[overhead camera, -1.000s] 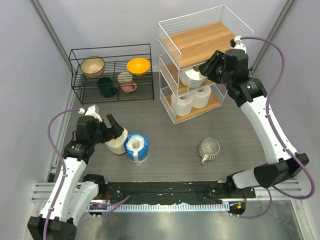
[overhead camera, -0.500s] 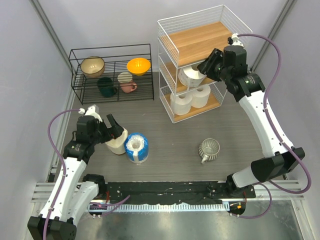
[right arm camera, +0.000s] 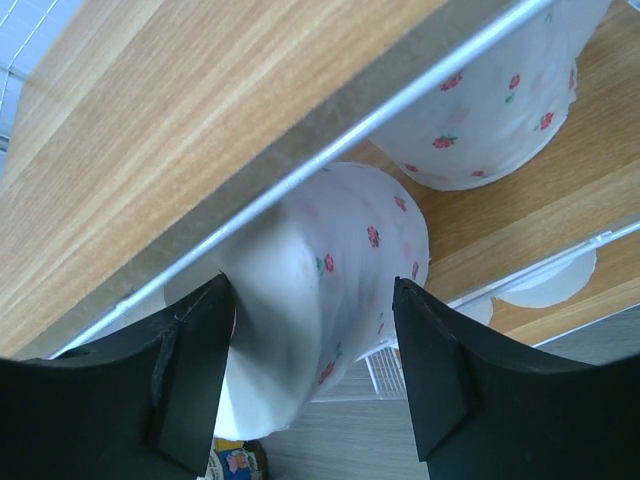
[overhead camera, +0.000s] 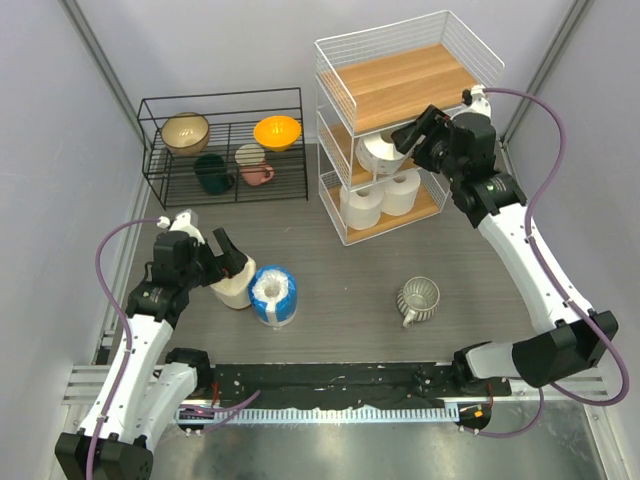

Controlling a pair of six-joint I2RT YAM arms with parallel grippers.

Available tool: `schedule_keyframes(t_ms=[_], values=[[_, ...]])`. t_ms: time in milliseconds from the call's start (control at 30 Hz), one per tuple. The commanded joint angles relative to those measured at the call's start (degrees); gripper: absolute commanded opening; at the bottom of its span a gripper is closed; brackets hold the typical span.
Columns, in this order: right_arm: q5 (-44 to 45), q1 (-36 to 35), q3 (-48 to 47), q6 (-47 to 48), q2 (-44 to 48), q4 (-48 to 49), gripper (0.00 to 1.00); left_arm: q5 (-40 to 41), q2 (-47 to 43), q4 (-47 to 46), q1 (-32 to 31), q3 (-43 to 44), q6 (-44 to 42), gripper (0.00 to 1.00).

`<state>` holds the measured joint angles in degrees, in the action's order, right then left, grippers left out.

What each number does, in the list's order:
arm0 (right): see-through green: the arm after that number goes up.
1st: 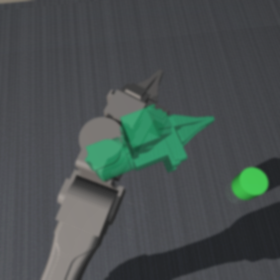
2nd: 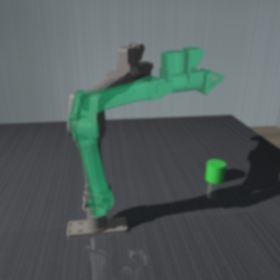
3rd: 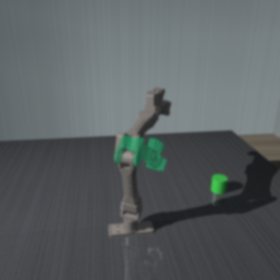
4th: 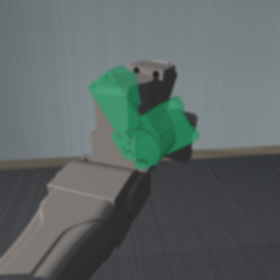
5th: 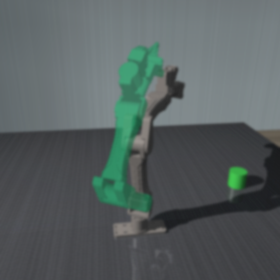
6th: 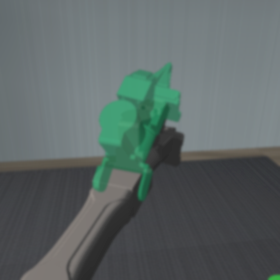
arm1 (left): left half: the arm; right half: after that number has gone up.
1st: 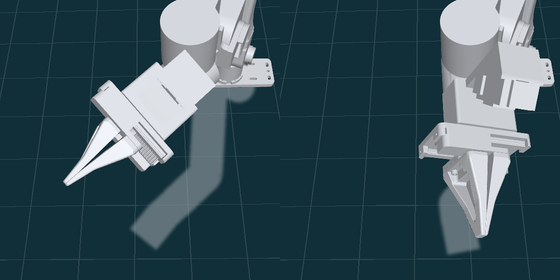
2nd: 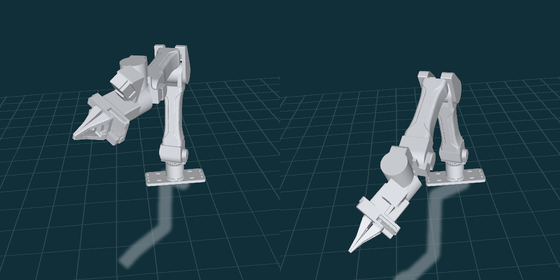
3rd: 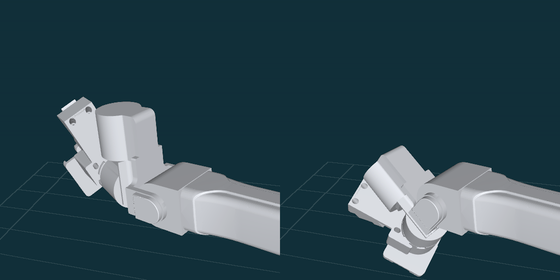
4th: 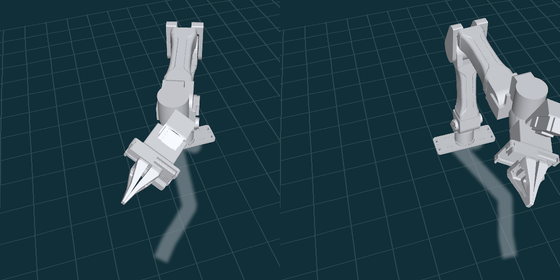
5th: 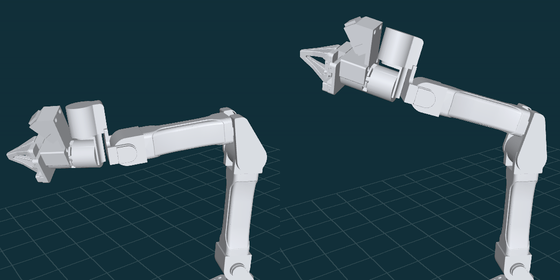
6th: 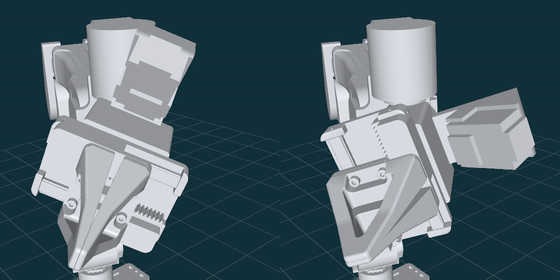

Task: Place and organize the paper towels onto the shelf

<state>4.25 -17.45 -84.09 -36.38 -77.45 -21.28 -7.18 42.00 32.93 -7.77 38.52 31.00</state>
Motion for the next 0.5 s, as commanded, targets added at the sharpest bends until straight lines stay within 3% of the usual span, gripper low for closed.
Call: schedule_keyframes(t_ms=[0,467], values=[[1.72,0.23,3.22,-0.18,4.41,5.10,0.69,-1.26,-0.08,-1.99,-0.23,-0.03,-0.33,1.00],[1.64,0.58,8.77,-0.27,8.98,11.26,0.70,-1.08,-0.16,-1.90,-0.23,-0.03,-0.33,1.00]])
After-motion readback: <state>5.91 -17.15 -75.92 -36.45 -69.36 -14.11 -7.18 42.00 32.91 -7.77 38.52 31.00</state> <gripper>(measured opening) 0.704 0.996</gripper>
